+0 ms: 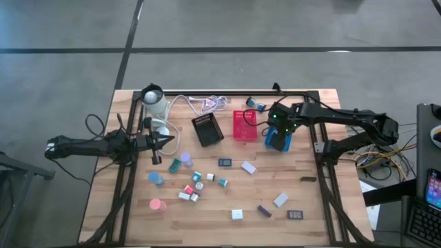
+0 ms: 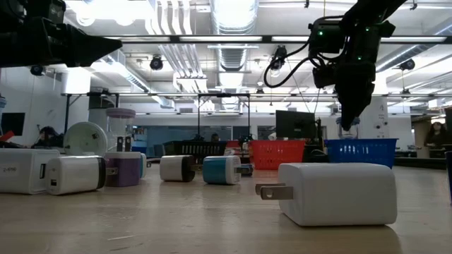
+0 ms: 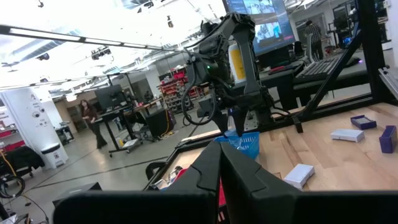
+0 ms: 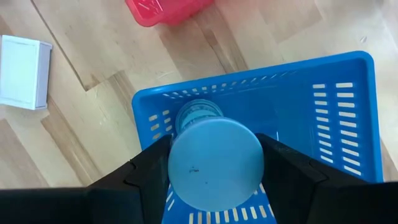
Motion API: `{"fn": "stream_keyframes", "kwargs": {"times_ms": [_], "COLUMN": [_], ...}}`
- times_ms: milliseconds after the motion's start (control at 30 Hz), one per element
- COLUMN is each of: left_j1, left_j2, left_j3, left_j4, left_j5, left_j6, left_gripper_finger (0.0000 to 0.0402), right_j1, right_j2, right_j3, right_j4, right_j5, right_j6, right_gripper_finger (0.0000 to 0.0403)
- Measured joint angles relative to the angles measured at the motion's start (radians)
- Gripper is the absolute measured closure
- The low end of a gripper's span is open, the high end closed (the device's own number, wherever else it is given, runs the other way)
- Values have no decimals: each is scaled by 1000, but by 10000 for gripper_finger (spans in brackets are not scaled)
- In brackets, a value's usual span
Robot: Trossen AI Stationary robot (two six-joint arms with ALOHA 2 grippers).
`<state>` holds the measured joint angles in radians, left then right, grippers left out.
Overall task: Pick & Place Office items
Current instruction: Put the bottom light blue hourglass into the blue bin, then put the blue digital clock into the red bin
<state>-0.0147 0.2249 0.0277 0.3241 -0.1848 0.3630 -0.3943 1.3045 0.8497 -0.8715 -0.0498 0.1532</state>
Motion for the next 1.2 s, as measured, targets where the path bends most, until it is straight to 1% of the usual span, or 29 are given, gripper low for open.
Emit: {"fn": "stream_keyframes", "kwargs": {"times_ms": [233, 433, 533, 833, 1200], "left_j1": [0, 0, 0, 0, 0], "left_j2": [0, 0, 0, 0, 0], "left_j3": [0, 0, 0, 0, 0], "left_j4": [-2, -3, -3, -3, -3], "left_j5": [0, 0, 0, 0, 0], "left_j6": [0, 0, 0, 0, 0], "left_gripper_finger": [388, 388, 388, 388, 388], "right_j1": [1, 0, 2, 2, 1], "right_j2": [43, 36, 30, 30, 20], "right_j3": [3, -1, -5, -7, 50], "right_j4": [10, 37, 41, 27, -23], "right_j5": [0, 0, -2, -3, 0], "right_j6": [-5, -4, -5, -7, -8], "right_gripper_finger": [199, 195, 183, 130, 88]}}
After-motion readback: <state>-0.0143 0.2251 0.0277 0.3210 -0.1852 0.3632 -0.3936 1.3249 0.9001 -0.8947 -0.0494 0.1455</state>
